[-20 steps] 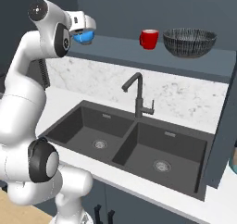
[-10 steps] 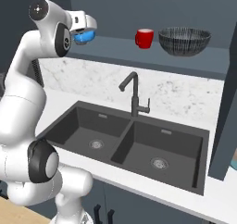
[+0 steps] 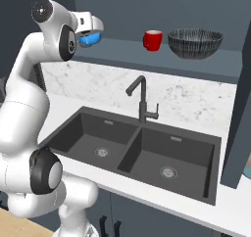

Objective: Gather all objects into one cabinet and sort the glasses and bowls to opposite sides.

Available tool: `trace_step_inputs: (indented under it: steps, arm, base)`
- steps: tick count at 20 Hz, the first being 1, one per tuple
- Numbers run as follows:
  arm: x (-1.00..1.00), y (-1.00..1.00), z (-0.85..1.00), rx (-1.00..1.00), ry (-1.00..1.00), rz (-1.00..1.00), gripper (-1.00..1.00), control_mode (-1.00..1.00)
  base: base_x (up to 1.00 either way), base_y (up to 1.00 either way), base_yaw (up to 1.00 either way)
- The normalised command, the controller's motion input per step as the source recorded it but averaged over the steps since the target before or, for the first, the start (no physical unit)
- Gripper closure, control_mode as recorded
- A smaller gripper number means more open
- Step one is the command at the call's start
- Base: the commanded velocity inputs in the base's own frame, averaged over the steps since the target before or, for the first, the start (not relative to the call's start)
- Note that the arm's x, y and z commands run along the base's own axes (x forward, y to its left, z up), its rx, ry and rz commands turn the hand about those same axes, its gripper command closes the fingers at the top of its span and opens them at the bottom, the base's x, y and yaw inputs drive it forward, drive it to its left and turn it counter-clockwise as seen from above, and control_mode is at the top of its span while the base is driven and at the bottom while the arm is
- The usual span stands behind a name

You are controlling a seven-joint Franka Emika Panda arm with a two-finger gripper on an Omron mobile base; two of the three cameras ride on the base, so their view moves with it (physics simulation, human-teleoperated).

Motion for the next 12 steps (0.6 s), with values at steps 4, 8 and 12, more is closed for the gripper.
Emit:
trace_step_inputs:
  steps: [4,8,12]
  arm:
    - [0.0,0.0,-0.23,0.0,0.0,0.0,1.0,-1.0]
    - [0.06,0.0,-0.15,0.0,0.0,0.0,1.0,-1.0]
    - [0.45,-0.12,-0.11,0.01,0.0,0.0,1.0,-1.0]
  base:
    - [0.0,0.0,0.0]
    - [0.0,0.0,0.0]
    - [0.0,0.0,0.0]
